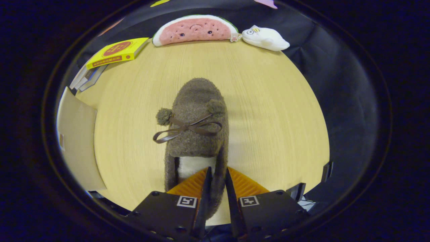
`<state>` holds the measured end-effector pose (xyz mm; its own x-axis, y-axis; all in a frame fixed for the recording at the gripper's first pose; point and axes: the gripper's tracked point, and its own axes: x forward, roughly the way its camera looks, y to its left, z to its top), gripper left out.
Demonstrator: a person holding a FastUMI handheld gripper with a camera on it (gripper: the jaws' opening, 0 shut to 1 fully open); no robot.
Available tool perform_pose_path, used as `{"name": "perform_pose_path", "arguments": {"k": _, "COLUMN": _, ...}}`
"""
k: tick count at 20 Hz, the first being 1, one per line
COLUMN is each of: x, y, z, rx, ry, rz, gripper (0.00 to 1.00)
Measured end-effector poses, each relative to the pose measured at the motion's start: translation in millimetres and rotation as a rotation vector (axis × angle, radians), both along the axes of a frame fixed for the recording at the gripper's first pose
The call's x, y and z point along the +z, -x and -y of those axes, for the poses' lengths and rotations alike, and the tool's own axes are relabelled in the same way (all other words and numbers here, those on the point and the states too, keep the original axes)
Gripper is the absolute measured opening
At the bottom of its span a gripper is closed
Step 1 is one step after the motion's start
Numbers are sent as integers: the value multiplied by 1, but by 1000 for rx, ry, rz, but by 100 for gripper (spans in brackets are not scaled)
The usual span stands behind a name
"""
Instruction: Open the storage box then place both shoes into the box .Put the left shoe in first, then the right shoe, with the right side of both shoes facing outward in a uniform manner.
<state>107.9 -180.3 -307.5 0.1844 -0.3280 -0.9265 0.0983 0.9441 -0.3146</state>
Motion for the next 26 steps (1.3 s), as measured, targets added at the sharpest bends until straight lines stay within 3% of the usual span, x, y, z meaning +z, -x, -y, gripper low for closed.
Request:
{"name": "perform_pose_path", "arguments": {"k": 1, "x": -2, "y": 0, "z": 1, "rx": 9, "ry": 19, "rz": -1, "gripper": 15}}
{"name": "perform_pose_path", "arguments": {"k": 3, "x": 4, "y": -1, "z": 2, "rx": 1, "ry": 68, "rz": 18, "gripper": 15}}
{"name": "perform_pose_path", "arguments": {"k": 5, "x": 3, "y": -1, "z": 2, "rx": -58, "ry": 62, "rz": 39, "gripper": 1}}
{"name": "perform_pose_path", "arguments": {"k": 10, "x": 22, "y": -2, "z": -11, "rx": -122, "ry": -62, "rz": 79, "gripper": 1}}
{"name": "perform_pose_path", "arguments": {"k": 13, "x": 44, "y": 2, "z": -35, "rx": -182, "ry": -201, "rz": 104, "gripper": 1}}
{"name": "perform_pose_path", "arguments": {"k": 18, "x": 87, "y": 3, "z": -61, "rx": -154, "ry": -217, "rz": 175, "gripper": 1}}
{"name": "perform_pose_path", "arguments": {"k": 23, "x": 124, "y": 17, "z": -127, "rx": -201, "ry": -422, "rz": 206, "gripper": 0}}
{"name": "perform_pose_path", "arguments": {"k": 26, "x": 146, "y": 20, "z": -153, "rx": -137, "ry": -397, "rz": 241, "gripper": 1}}
